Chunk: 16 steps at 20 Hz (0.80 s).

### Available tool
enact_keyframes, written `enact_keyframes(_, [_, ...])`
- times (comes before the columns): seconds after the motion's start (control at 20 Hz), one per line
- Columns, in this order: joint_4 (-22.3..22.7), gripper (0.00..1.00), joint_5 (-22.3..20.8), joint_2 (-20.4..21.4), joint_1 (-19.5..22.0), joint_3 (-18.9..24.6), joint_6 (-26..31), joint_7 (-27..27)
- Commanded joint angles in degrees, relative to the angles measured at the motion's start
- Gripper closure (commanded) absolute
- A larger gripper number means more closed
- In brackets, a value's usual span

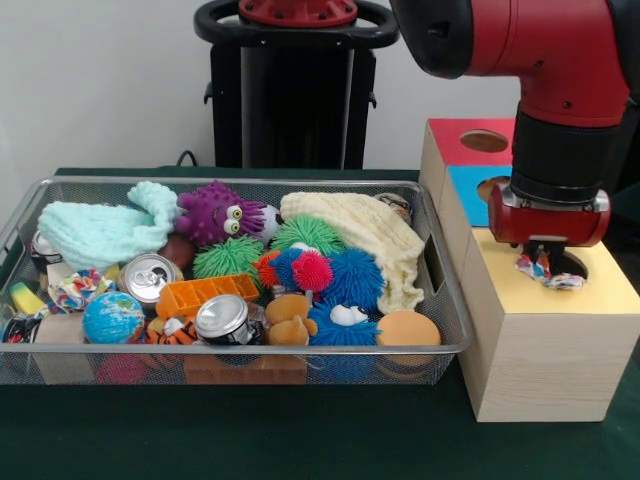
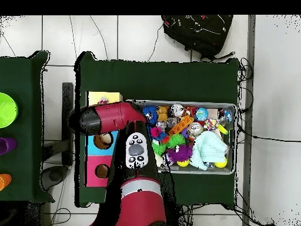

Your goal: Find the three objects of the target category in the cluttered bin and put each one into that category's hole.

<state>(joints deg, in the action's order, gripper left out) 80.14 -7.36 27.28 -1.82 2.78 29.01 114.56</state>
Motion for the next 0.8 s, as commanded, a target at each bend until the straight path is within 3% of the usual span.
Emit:
enact_keyframes(0.05, [3.7,0.00,1.4,-3.7,1.6,2.6,2.0,5.2])
enact_keyframes(0.2, [4.0,0.00,3.0,-3.6,1.0,2.1,0.0,8.4])
enact_keyframes(0.4, [1.7,0.00,6.1,-4.0,2.2,5.0,5.9,5.5])
enact_keyframes(0.8, [-6.8,0.00,6.0,-1.2,2.2,3.5,23.1,0.0])
